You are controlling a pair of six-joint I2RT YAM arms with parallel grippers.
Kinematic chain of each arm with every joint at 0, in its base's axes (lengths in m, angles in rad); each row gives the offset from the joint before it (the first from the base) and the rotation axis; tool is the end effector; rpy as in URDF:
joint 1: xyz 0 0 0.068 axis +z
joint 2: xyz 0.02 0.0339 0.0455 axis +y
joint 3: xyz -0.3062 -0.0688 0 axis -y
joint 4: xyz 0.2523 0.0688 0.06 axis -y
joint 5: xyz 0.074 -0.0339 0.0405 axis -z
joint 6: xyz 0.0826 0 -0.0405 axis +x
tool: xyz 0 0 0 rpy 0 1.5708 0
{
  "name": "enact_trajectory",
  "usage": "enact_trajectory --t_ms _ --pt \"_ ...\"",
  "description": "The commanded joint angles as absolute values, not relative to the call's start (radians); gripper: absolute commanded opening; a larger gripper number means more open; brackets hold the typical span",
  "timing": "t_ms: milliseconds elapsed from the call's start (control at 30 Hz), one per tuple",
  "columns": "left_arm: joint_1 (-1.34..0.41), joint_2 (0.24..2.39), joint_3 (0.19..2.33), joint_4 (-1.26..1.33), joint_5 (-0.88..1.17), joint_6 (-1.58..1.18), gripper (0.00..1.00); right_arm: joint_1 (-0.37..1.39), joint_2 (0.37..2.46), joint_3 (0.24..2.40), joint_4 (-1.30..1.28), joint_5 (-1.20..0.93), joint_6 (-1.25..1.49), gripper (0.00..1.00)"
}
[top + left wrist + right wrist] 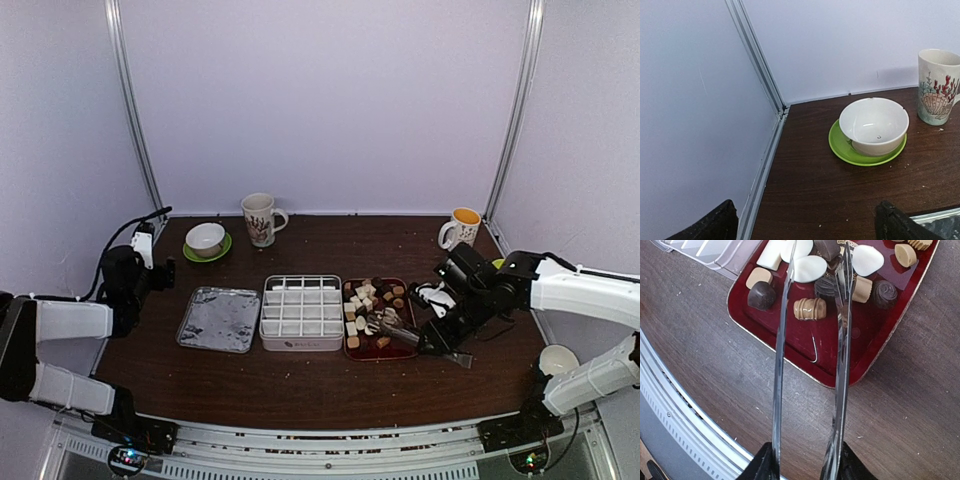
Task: Pack the chocolate
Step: Pick up the clamp from the plate, then pick up the fake chocolate from the plate.
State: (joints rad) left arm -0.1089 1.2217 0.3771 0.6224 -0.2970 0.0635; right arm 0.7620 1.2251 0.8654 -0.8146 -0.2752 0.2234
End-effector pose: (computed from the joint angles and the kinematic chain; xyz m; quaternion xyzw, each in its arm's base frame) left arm 0.2779 -0.0061 0.2187 -0.0255 0.7776 0.1015 0.6199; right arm 0.1529 0.1770 0.2274 -0.2844 0.9290 0.2108 0.1083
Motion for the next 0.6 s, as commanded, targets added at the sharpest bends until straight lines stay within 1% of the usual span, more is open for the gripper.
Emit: enact_trajectory --t_ms 0,200,333,400,567 --pt "-0.089 1.279 0.382 0.764 -0.230 0.088 0.98 0.766 1.249 0.901 -0.799 -0.291 0.217 0.40" --pt "-0.074 1.306 0.395 0.774 -0.195 0.124 0.98 0.765 1.305 0.930 -0.782 -0.288 0.219 0.37" --pt "-0.052 1.357 0.354 0.921 -0.182 0.122 0.98 0.766 1.320 0.951 -0.790 -0.267 0.222 0.37" --pt "-0.045 1.355 0.364 0.892 -0.181 0.109 0.98 0.766 1.330 0.961 -0.796 -0.254 0.225 0.38" --pt "-0.024 1.378 0.404 0.838 -0.170 0.089 0.98 0.766 1.332 0.975 -0.780 -0.234 0.245 0.37"
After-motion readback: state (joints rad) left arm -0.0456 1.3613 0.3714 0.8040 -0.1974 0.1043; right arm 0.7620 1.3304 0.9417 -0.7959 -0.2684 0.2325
